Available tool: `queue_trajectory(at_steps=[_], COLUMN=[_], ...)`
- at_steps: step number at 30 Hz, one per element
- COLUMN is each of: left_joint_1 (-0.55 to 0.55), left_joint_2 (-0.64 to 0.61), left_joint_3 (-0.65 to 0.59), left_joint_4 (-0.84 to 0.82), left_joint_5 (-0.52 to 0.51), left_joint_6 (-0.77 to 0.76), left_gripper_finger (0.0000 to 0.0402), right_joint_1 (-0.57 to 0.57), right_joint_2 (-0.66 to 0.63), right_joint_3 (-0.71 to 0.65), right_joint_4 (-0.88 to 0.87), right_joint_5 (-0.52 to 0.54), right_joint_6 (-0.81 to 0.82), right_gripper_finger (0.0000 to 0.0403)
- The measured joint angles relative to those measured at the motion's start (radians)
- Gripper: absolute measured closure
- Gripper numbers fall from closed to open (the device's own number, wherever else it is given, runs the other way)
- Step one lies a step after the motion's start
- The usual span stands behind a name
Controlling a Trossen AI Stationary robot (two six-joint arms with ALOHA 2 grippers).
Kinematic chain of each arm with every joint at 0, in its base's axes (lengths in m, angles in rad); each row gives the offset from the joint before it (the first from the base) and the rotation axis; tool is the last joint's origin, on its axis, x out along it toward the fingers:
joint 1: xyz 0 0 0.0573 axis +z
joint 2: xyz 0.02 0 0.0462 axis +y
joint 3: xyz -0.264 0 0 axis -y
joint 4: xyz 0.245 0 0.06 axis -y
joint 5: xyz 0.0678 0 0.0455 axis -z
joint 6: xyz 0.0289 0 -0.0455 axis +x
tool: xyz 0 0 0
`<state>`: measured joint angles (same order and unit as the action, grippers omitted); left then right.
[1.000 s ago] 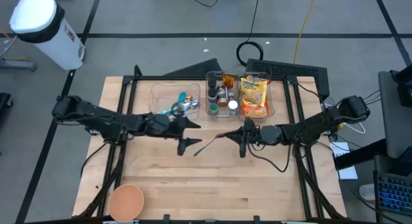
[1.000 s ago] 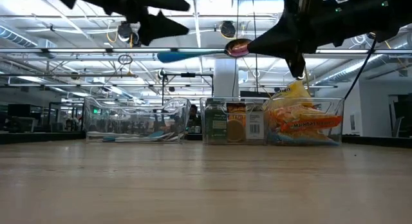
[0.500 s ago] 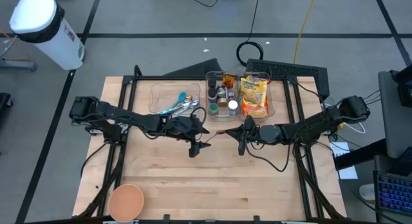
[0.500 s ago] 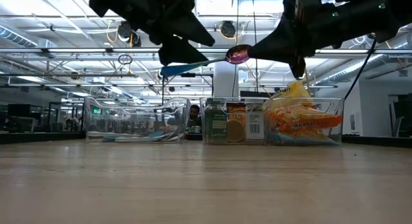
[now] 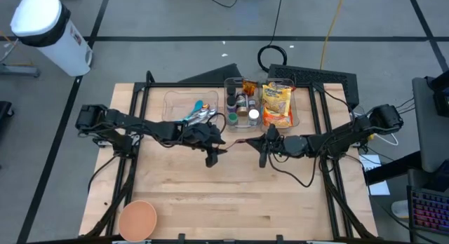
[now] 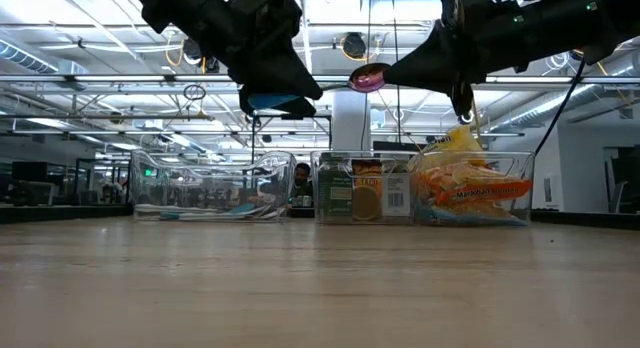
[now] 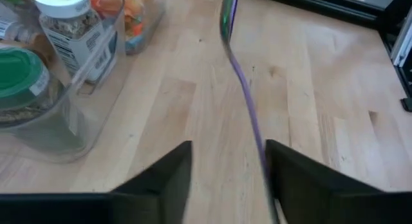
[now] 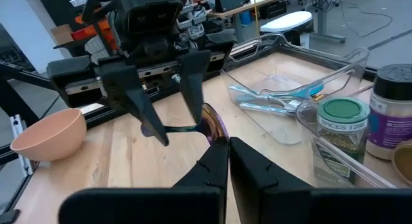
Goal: Pick & Place Food Item
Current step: Put the blue and violet spoon into the left transparent bin
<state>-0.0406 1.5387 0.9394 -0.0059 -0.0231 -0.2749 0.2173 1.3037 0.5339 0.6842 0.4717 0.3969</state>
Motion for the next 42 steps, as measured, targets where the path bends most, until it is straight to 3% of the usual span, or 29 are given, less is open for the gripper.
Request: queue_trajectory(at_steps=[7, 9, 14, 21, 24, 30, 36, 42], left_joint_1=[0.018, 0.025, 0.030, 0.054, 0.112, 0.285, 0.445, 0.507], left_joint_2=[0.000, -0.008, -0.060, -0.244, -0.300, -0.338, -0.335, -0.335], left_joint_3=[0.000, -0.001, -0.001, -0.001, -0.003, -0.087, -0.202, -0.289], left_joint_4=[0.001, -0.001, -0.052, -0.288, -0.331, -0.354, -0.305, -0.212], left_joint_5=[0.008, 0.015, -0.021, -0.218, -0.241, -0.171, -0.083, -0.035], left_joint_6=[0.012, 0.030, 0.105, 0.226, 0.229, 0.251, 0.174, 0.159], left_gripper_finger=[0.0364, 0.0389, 0.0391, 0.0395, 0.0395, 0.0397, 0.0397, 0.0395], right_joint_1=[0.000, 0.000, 0.000, 0.025, 0.034, 0.034, 0.034, 0.034], right_joint_2=[0.000, 0.000, 0.000, 0.000, 0.000, 0.000, 0.000, 0.000], right_joint_3=[0.000, 0.000, 0.000, 0.000, 0.000, 0.000, 0.000, 0.000], right_joint_4=[-0.002, -0.002, 0.022, 0.065, 0.065, 0.067, 0.067, 0.067], right_joint_5=[0.006, 0.006, -0.005, -0.033, -0.032, -0.031, -0.032, -0.032], right_joint_6=[0.000, 0.000, -0.041, -0.076, -0.087, -0.099, -0.105, -0.106], right_gripper_finger=[0.0403, 0.0403, 0.0379, 0.0281, 0.0242, 0.0204, 0.0208, 0.0215])
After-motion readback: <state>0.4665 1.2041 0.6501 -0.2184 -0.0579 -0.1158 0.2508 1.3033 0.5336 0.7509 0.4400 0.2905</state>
